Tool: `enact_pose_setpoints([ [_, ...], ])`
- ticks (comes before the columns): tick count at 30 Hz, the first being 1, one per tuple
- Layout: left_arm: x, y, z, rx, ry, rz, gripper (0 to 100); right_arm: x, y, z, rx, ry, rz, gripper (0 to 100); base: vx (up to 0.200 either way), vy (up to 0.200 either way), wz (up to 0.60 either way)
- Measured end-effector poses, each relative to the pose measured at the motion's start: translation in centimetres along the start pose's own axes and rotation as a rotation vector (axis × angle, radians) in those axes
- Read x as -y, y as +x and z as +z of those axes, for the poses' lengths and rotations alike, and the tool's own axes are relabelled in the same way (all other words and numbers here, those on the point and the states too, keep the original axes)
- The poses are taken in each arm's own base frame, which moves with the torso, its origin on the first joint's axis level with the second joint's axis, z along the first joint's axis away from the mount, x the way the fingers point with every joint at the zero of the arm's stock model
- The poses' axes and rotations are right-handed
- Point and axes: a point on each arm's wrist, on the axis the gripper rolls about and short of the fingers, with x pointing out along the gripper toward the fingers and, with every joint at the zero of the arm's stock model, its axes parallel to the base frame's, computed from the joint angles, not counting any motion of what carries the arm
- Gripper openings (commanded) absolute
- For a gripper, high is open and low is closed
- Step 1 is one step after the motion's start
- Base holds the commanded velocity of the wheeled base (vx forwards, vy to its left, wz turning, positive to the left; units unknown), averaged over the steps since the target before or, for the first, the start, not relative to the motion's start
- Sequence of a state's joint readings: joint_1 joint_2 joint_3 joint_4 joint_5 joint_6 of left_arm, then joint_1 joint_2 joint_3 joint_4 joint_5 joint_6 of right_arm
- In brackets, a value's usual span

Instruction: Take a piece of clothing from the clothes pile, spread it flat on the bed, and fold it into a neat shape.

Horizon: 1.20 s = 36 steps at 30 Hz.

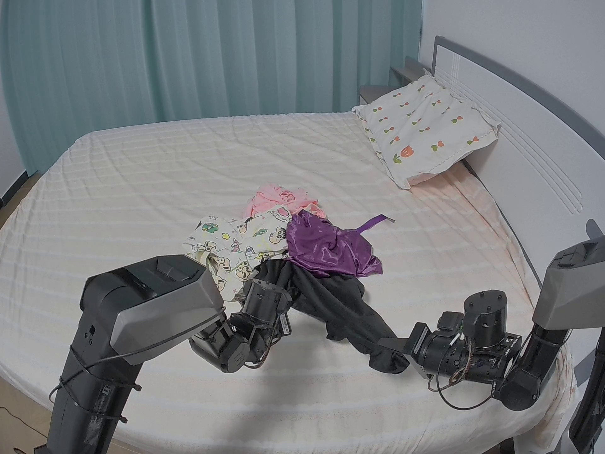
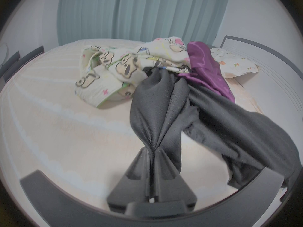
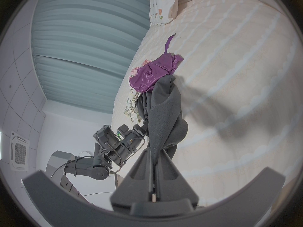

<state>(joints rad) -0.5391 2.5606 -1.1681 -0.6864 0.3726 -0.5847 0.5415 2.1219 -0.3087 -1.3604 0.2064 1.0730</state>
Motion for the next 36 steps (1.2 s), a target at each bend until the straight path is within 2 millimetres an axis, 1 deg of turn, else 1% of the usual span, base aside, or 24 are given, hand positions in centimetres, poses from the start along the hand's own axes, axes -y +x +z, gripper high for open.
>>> enact_pose_setpoints([
  [3, -0.3, -0.5, -0.6, -0.014, -0.019, 0.003, 0, -0.2, 0.0, -0.1, 0.0, -0.004, 0.007, 0, 0.0, 0.0, 0.0],
  [6, -0.6, -1.7, -0.4, -0.002, -0.043, -0.008, 0, -0.6, -0.1, -0.1, 0.018, -0.016, 0.035, 0, 0.0, 0.0, 0.0],
  [9, -0.8, -3.4, 0.3, 0.038, -0.072, -0.041, 0, -1.3, -0.4, 0.0, 0.053, -0.034, 0.091, 0, 0.0, 0.0, 0.0],
  [11, -0.9, -5.0, 1.2, 0.077, -0.095, -0.068, 0, -1.9, -0.8, 0.1, 0.071, -0.049, 0.124, 0, 0.0, 0.0, 0.0],
  [13, -1.1, -6.9, 2.5, 0.122, -0.121, -0.101, 0, -2.7, -1.4, 0.4, 0.096, -0.068, 0.163, 0, 0.0, 0.0, 0.0],
  [17, -1.2, -10.8, 5.7, 0.225, -0.177, -0.167, 0, -5.2, -2.9, 1.5, 0.172, -0.121, 0.273, 0, 0.0, 0.0, 0.0],
  [22, -1.6, -16.6, 10.5, 0.392, -0.261, -0.263, 0, -9.2, -5.7, 4.5, 0.327, -0.196, 0.452, 0, 0.0, 0.0, 0.0],
  [25, -2.0, -20.0, 12.8, 0.484, -0.304, -0.318, 0, -11.2, -7.7, 6.4, 0.408, -0.239, 0.55, 0, 0.0, 0.0, 0.0],
  [27, -2.5, -21.9, 13.8, 0.531, -0.327, -0.341, 0, -12.1, -8.8, 7.2, 0.441, -0.265, 0.598, 0, 0.0, 0.0, 0.0],
  [29, -3.2, -23.4, 14.1, 0.555, -0.34, -0.35, 0, -12.6, -9.8, 7.6, 0.464, -0.282, 0.625, 0, 0.0, 0.0, 0.0],
  [31, -3.9, -24.1, 13.8, 0.555, -0.345, -0.347, 0, -12.7, -10.3, 7.8, 0.472, -0.29, 0.636, 0, 0.0, 0.0, 0.0],
  [36, -5.3, -24.8, 12.1, 0.503, -0.391, -0.337, 0, -11.6, -10.3, 6.9, 0.42, -0.285, 0.606, 0, 0.0, 0.0, 0.0],
])
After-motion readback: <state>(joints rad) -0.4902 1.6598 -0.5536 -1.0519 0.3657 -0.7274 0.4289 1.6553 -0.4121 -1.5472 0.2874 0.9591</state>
